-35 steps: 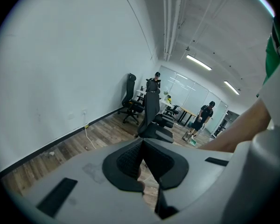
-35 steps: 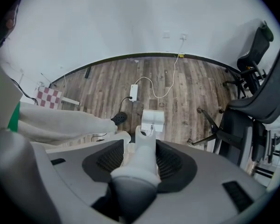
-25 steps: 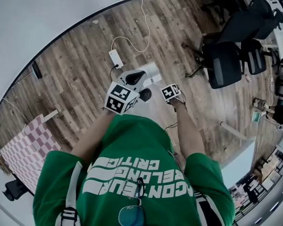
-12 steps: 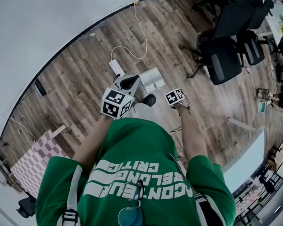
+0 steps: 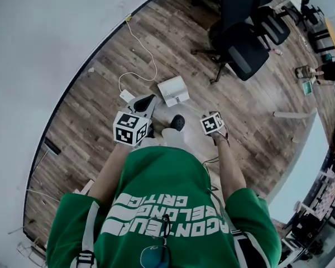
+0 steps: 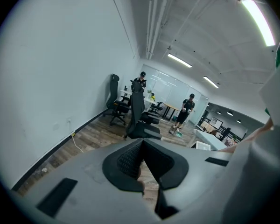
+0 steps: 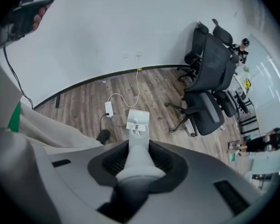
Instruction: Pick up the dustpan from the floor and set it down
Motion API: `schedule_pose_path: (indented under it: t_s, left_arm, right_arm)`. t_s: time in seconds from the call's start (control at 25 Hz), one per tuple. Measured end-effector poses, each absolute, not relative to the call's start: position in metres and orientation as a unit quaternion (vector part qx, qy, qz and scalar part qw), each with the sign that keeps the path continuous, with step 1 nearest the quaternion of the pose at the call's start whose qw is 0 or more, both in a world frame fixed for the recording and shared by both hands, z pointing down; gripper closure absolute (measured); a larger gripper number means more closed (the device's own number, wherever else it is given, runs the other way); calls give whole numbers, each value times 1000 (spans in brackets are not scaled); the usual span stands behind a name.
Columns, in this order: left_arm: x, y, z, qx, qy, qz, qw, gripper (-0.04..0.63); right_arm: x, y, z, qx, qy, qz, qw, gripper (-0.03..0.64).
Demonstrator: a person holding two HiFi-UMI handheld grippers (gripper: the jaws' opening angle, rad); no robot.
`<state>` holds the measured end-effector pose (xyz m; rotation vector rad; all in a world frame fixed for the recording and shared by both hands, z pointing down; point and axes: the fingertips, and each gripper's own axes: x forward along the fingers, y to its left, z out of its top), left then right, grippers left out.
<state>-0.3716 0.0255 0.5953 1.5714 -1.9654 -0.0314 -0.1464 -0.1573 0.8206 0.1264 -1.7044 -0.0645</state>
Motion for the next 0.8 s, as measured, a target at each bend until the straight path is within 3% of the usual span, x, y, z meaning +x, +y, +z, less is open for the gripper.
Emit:
schedule_pose_path:
  t_s: [0.32,0.8]
  left_arm:
    - [-341,-4,586,689,-661,15,296,595]
    - [-229,-77,574,805,-522,60,275,595]
  right_arm:
    - [-78,-117,742,192,-782,64,590,505]
    - [56,-64,634,388,-759,145,502,505]
